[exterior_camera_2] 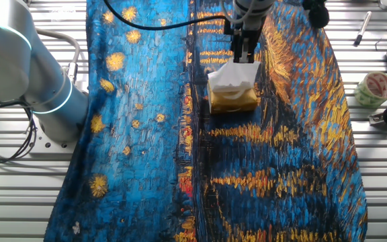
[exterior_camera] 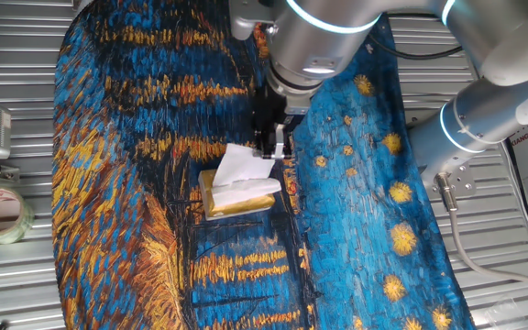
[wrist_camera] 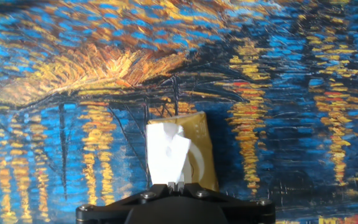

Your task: Pull out a napkin

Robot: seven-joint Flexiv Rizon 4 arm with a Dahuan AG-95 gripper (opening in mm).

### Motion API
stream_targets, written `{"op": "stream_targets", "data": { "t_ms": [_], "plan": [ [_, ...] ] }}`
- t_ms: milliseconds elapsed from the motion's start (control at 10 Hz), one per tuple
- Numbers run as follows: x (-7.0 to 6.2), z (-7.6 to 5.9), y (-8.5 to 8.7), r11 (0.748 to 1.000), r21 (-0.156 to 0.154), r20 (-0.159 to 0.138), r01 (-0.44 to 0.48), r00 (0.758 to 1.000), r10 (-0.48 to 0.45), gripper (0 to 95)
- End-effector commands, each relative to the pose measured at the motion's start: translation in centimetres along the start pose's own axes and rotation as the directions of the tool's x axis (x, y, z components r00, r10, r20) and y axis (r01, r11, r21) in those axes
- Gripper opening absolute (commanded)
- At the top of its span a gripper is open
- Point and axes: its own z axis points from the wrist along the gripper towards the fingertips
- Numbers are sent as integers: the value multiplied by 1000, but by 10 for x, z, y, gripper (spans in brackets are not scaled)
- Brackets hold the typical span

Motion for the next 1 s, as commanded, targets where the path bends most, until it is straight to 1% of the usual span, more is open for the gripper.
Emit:
{"op": "stream_targets", "data": {
  "t_ms": [100,200,300,400,600,700,900,1000],
  "plan": [
    [1,-2,0,1000,3,-5,3,1000,-3,0],
    [1,-3,0,1000,5,-9,3,1000,-3,0],
    [-2,-10,3,1000,10,-26,1,1000,-1,0],
    [-5,-14,5,1000,16,-40,-5,999,6,0],
    [-7,-15,6,999,43,-42,2,999,0,0],
    [-7,-15,6,998,62,-40,10,999,-8,0],
    [-6,-16,6,998,63,-31,10,999,-8,0],
    [-4,-19,5,998,62,-32,13,999,-11,0]
  ]
}}
